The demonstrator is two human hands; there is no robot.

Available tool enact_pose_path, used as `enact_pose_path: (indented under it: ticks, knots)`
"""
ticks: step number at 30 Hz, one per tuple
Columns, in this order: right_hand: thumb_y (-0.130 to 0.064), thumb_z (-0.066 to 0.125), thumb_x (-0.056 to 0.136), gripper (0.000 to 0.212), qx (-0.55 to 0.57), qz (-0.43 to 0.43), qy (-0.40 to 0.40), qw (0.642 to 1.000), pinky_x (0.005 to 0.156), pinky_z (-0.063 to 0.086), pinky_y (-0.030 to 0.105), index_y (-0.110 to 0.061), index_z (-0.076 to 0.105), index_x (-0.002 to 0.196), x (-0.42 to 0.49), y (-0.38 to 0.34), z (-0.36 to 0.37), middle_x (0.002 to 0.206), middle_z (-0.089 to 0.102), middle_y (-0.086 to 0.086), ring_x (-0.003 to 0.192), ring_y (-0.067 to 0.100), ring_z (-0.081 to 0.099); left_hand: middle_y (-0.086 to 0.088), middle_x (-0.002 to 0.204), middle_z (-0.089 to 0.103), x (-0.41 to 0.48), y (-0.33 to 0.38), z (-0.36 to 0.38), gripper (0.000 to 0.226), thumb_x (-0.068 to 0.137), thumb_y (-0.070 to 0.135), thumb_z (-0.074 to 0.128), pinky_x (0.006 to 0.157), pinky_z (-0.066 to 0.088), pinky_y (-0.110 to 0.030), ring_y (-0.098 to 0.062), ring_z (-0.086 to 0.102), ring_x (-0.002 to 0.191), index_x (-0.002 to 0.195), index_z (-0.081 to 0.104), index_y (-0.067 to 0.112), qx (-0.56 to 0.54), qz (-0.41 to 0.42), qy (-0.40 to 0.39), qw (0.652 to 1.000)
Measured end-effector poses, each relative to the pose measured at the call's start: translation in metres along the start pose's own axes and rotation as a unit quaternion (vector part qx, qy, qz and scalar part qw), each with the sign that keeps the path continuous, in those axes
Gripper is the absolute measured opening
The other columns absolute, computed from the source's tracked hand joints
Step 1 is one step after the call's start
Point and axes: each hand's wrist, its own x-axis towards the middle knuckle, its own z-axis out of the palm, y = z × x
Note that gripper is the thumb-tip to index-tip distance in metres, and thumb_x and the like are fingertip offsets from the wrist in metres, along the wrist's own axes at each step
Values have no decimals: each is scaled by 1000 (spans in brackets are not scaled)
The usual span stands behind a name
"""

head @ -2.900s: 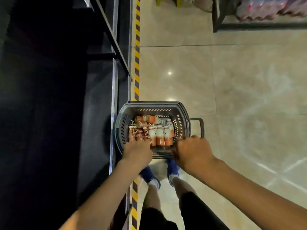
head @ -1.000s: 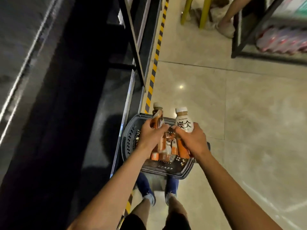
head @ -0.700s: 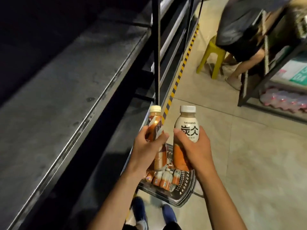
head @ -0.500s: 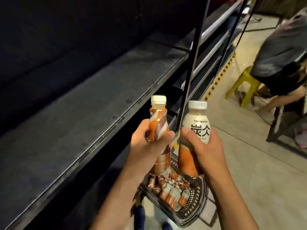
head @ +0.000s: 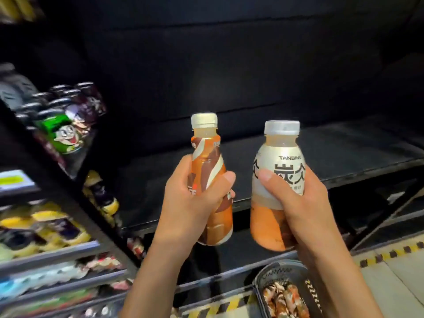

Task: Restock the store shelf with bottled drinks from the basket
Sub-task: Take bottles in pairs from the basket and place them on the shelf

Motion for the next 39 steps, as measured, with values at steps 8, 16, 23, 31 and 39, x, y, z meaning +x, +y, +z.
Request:
enact_pose_path:
  ticks: [8, 16, 23, 31, 39]
  knots:
    - [-53, 74, 60, 43, 84, -26, -207, 974, 59, 53, 24, -28, 68, 95, -81, -34, 186, 84, 73, 0, 72, 14, 69, -19, 81, 70, -87, 42, -207, 44, 67, 38, 76, 64, 54, -29, -26, 70, 69, 101, 65, 13, 18, 51, 125, 991]
    - [-51, 74, 63, 45, 107, -22, -293, 950, 65, 57, 29, -28, 69, 101, -158, -43, 328, 92, 74, 6, 78, 19, 71, -23, 92, 66, -136, 66, -364, 40, 69, 41, 76, 76, 57, -57, -43, 67, 83, 98, 64, 17, 70, 73, 220, 970]
    - [-45, 81, 70, 37, 86, -13, -312, 946, 59, 52, 24, -25, 69, 99, -173, -53, 423, 82, 73, 1, 70, 15, 69, -8, 84, 66, -121, 67, -455, 20, 78, 32, 76, 84, 53, -64, -42, 67, 89, 91, 65, 24, 62, 58, 241, 967]
    - [-47, 75, 73, 36, 67, 17, -292, 954, 56, 48, 30, -24, 69, 100, -143, -47, 531, 74, 69, -5, 64, 12, 64, -6, 87, 69, -59, 54, -545, 29, 77, 38, 79, 77, 57, -45, -28, 70, 81, 96, 65, 21, -33, 2, 251, 967]
    - [-44, 76, 80, 33, 60, 97, -274, 955, 53, 52, 30, -20, 68, 101, -94, -56, 620, 68, 65, -2, 58, 13, 63, -11, 88, 68, 18, 56, -628, 38, 72, 38, 71, 88, 54, -54, -30, 67, 83, 100, 62, 15, -15, -50, 192, 980]
